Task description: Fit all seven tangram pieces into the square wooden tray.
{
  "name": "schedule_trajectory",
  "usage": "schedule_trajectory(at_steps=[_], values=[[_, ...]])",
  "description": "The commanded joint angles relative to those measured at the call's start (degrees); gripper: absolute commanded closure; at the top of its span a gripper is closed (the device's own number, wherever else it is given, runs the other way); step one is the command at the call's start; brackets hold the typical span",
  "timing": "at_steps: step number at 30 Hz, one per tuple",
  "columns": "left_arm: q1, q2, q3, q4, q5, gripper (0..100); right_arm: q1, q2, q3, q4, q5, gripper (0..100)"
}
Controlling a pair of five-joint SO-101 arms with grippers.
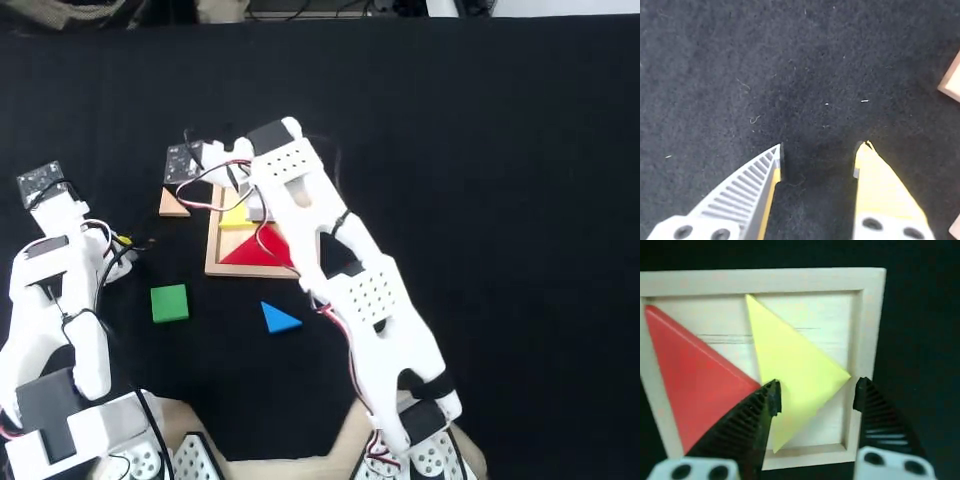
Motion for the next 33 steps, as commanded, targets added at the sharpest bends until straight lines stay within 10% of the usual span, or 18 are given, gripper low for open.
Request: schedule_trajectory(at_steps=[1,33], values=[[-0.3,-0.5,-0.5,-0.9,0.2,76,-1.6,-0.6,-5.7,3.2,0.5,75.0],[-0.3,-0.5,-0.6,-0.9,0.2,76,-1.1,5.9,-4.2,-1.3,2.2,78.0]])
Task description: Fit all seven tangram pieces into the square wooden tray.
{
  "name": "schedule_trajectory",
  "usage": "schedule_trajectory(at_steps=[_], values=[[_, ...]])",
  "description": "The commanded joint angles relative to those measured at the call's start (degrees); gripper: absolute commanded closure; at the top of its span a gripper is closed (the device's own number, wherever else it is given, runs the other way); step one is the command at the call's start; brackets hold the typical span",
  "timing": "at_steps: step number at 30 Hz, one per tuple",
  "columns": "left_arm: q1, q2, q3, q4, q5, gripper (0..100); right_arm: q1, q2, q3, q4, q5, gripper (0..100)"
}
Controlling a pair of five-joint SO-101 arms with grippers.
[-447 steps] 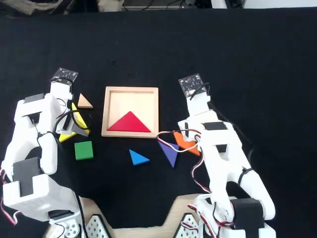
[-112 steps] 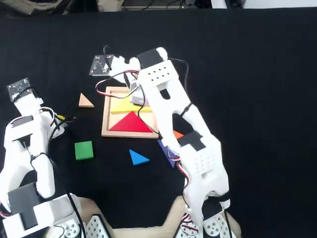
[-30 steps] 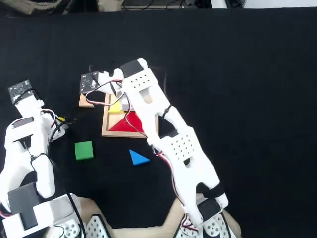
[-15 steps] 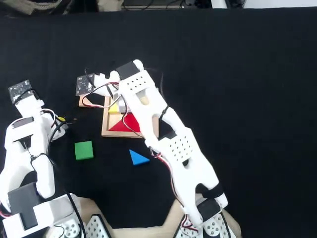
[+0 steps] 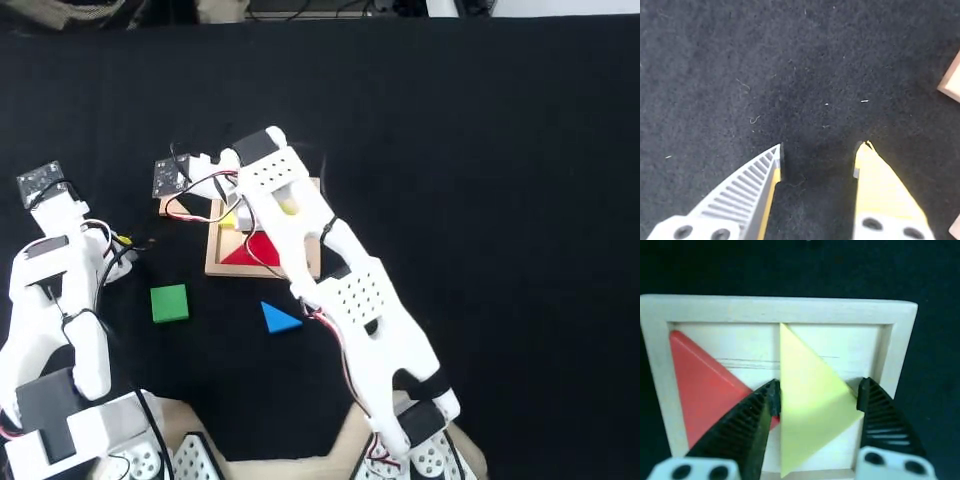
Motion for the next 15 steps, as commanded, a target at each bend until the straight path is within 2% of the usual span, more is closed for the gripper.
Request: schedule_trajectory(at_steps=[1,8,15], values=[[-0.3,-0.5,-0.6,-0.9,0.2,76,1.1,1.4,-1.4,-0.6,3.7,80.8],[-0.3,-0.5,-0.6,-0.9,0.2,76,1.0,1.8,-1.5,-1.2,6.0,98.6],[-0.3,-0.5,-0.6,-0.9,0.2,76,1.1,1.6,-2.2,-3.9,6.0,98.8]])
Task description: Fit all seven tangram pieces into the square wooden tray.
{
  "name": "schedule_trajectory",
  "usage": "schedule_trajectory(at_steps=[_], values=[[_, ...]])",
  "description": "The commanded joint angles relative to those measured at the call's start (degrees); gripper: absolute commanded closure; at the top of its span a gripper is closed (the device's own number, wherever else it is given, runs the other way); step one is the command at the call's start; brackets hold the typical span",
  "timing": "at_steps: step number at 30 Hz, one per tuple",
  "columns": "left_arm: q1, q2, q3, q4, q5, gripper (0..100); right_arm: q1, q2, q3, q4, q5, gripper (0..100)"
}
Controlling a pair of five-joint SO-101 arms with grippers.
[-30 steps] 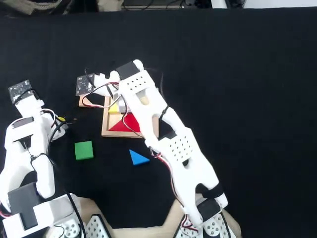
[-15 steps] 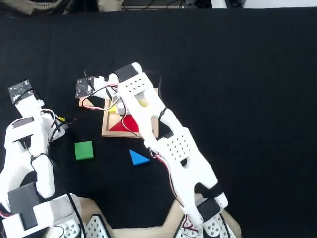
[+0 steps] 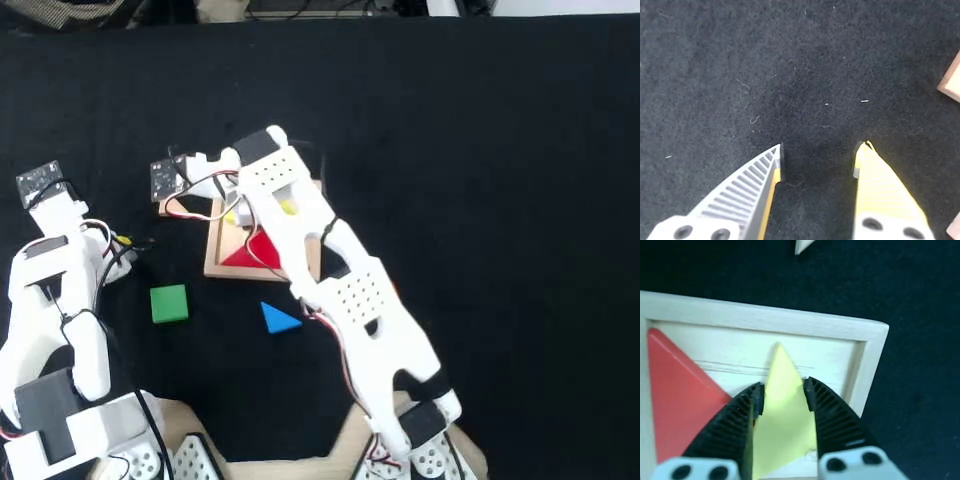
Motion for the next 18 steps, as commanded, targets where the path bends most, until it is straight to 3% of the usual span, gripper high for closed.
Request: schedule_trajectory(at_steps=[1,12,18], values=[[-0.3,-0.5,-0.6,-0.9,0.2,76,1.1,0.2,-1.9,-0.4,0.5,98.8],[-0.3,-0.5,-0.6,-0.9,0.2,76,2.8,0.2,-20.2,10.7,0.1,98.8],[-0.3,-0.5,-0.6,-0.9,0.2,76,2.0,0.2,-23.3,11.7,-6.2,98.8]])
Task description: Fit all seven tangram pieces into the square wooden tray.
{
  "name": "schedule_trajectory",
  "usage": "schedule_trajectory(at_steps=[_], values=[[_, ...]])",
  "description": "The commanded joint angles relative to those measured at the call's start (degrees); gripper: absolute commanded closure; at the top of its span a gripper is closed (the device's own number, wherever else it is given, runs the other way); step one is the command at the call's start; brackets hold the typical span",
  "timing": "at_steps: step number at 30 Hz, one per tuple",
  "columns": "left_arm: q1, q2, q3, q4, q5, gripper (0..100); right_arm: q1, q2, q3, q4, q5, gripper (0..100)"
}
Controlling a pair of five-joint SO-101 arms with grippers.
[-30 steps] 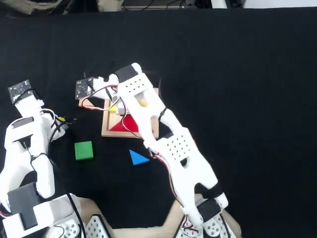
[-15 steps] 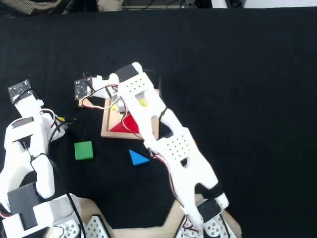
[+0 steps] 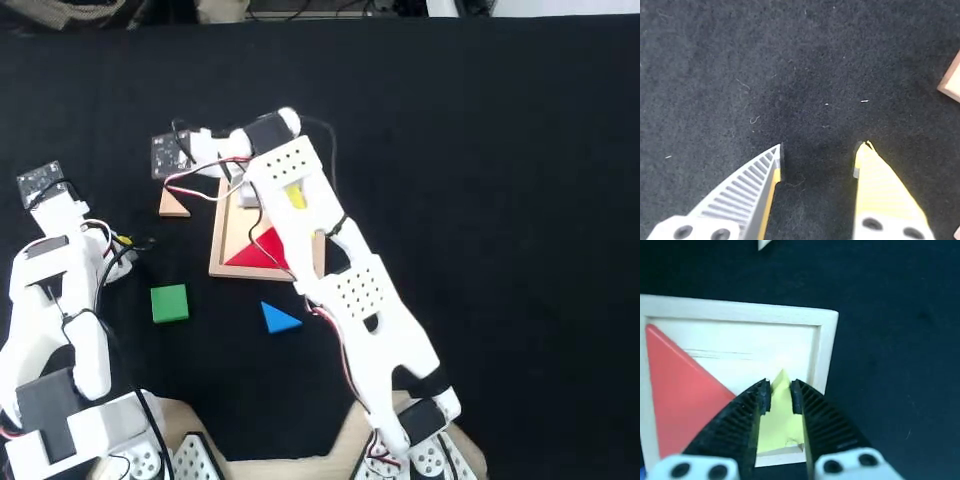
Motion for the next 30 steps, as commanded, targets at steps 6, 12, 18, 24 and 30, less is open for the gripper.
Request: schedule_trajectory(at_steps=[6,12,18,24,30], values=[[-0.3,-0.5,-0.6,-0.9,0.2,76,-1.6,-1.3,-2.5,2.3,-9.2,98.8],[-0.3,-0.5,-0.6,-0.9,0.2,76,-1.3,-0.8,-2.3,2.5,-14.0,98.7],[-0.3,-0.5,-0.6,-0.9,0.2,76,1.6,-0.1,-5.4,3.6,-20.7,89.8],[-0.3,-0.5,-0.6,-0.9,0.2,76,6.3,-1.5,-3.4,5.5,-25.2,83.5],[-0.3,-0.5,-0.6,-0.9,0.2,76,6.9,-4.9,11.6,5.5,-25.3,83.5]])
